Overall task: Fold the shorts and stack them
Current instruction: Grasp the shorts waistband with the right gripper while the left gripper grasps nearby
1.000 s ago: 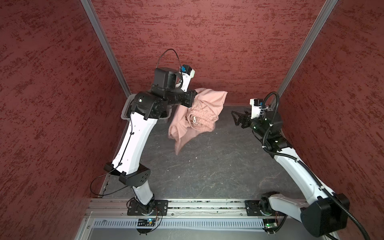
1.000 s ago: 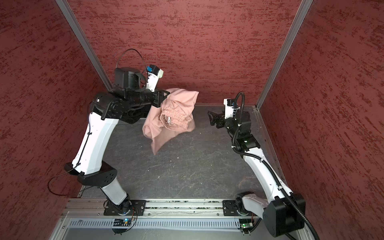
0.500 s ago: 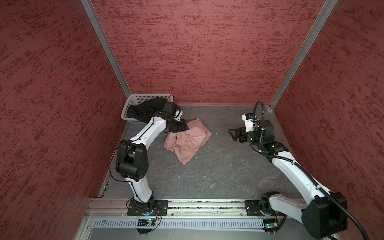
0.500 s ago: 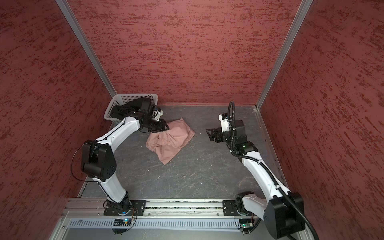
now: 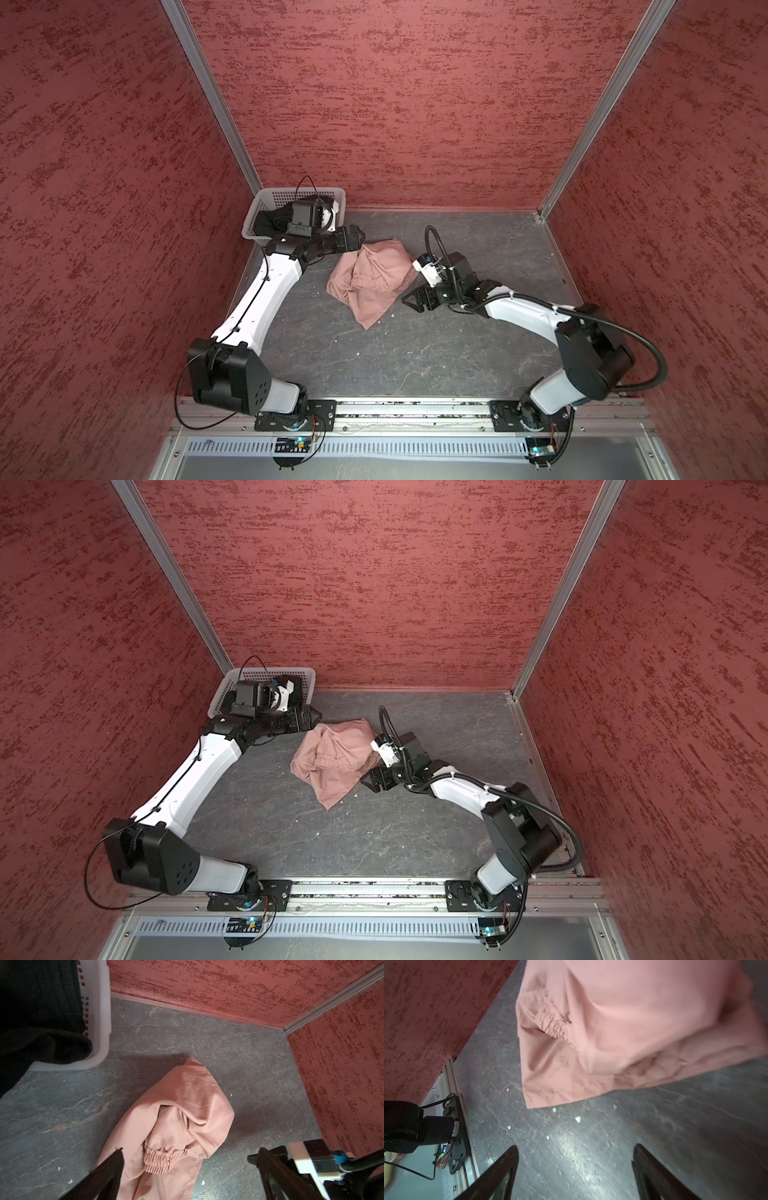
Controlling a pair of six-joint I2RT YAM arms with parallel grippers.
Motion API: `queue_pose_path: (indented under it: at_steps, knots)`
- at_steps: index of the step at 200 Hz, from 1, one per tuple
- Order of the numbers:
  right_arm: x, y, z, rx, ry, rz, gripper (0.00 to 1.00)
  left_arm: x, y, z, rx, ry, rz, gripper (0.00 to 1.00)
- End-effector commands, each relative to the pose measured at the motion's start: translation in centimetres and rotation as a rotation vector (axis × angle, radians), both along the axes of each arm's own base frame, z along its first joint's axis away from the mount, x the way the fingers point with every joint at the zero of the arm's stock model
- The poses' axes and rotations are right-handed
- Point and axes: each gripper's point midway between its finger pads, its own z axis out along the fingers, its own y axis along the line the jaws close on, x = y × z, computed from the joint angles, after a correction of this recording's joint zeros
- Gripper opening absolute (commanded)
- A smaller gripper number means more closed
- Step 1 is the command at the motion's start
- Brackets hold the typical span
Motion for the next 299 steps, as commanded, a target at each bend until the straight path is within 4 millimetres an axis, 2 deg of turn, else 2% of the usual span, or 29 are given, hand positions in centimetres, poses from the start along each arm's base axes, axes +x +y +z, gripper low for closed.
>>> queue_pose_path:
  at_steps: [1,34,57,74,91,115,148,191,204,238,272,299]
  knots:
    - [1.4,3.6,1.4,0.108,-0.061,0.038,0.85,-1.9,1.0,-1.2,0.015,0.032,0.030,0.99]
    - [3.9,5.3,0.4,0.123,-0.105,-0.014,0.84,-4.7,1.1,-2.0,0.012,0.047,0.024,0.99]
    - [5.4,6.1,0.4,0.138,-0.119,-0.043,0.76,-6.2,1.6,-2.7,0.028,0.056,0.034,0.99]
    - [6.2,6.7,1.0,0.169,-0.129,-0.056,0.62,-7.0,1.6,-2.9,0.027,0.049,0.032,0.99]
    - [6.8,7.1,2.1,0.212,-0.139,-0.071,0.42,-7.7,1.5,-3.0,0.030,0.042,0.020,0.99]
    - [7.8,7.3,3.4,0.234,-0.146,-0.108,0.00,-8.5,1.1,-3.0,0.065,0.020,-0.002,0.99]
    - [8.6,7.2,7.2,0.209,-0.179,-0.124,0.00,-9.3,0.2,-3.5,0.161,0.004,-0.068,0.99]
    - [8.6,6.5,12.5,0.242,-0.166,-0.128,0.00,-10.5,-4.5,-3.8,0.250,-0.069,-0.272,0.99]
    - [8.6,6.3,13.7,0.272,-0.158,-0.132,0.00,-10.4,-5.1,-4.0,0.287,-0.091,-0.282,0.99]
    - [8.3,6.0,15.5,0.312,-0.170,-0.135,0.00,-8.8,-6.0,-3.9,0.294,-0.159,-0.255,0.99]
    - [7.7,6.4,16.6,0.374,-0.164,-0.109,0.00,-6.2,-6.1,-3.8,0.362,-0.238,-0.177,0.99]
    - [7.3,6.4,17.8,0.407,-0.181,-0.094,0.00,-5.9,-8.5,-4.2,0.336,-0.279,-0.226,0.99]
